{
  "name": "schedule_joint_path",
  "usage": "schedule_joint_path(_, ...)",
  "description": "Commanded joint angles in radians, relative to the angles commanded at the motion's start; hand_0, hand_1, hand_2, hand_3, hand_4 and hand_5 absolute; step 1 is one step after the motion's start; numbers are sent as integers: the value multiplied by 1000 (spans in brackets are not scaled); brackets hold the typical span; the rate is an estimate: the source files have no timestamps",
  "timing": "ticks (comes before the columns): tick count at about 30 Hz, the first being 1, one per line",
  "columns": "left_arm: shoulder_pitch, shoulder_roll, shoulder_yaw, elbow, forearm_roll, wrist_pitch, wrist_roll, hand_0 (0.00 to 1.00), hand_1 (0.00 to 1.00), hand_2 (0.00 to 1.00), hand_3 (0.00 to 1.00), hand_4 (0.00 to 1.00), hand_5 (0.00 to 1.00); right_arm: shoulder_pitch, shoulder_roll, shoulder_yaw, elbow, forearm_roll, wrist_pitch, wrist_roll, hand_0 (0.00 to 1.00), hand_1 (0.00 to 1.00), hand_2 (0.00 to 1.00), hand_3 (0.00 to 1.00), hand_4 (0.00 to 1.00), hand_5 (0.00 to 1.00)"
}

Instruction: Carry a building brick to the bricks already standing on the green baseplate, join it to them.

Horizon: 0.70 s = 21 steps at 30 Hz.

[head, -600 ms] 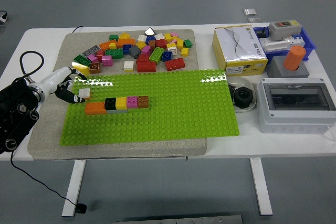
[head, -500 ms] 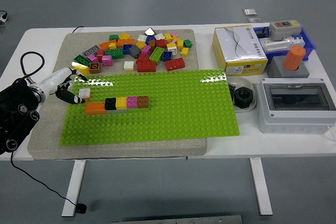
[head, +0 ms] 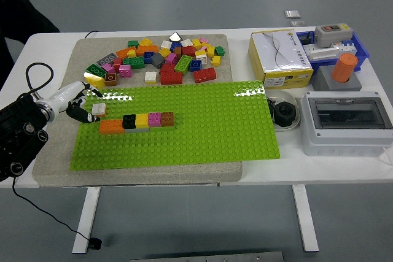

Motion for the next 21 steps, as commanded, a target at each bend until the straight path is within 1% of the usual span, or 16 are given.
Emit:
schedule_joint_path(1, -1, 0, 1, 4, -1, 0, -1, 105, 2, 20, 629, 858, 2, 0, 0, -1, 0, 0, 0, 0, 626, 447, 591, 714, 710, 905)
schedule_joint_path(6, -4, -2, 3, 14, -3, 0, -3, 105, 2, 20, 629, 858, 2, 2, 1, -1, 0, 1, 0, 2, 626, 447, 591, 714, 710, 905)
schedule_joint_path(7, -5, -2, 4, 15, -4, -1, -4, 105, 2, 19, 593, 786, 2, 2, 1, -1, 0, 1, 0, 2, 626, 443, 592, 714, 710, 906)
schedule_joint_path(21, -1, -14, 34, 25, -24, -7, -2, 104, 2, 17, 580, 761, 2, 2, 2, 4, 0, -5, -1, 6, 626, 443, 591, 714, 708, 901)
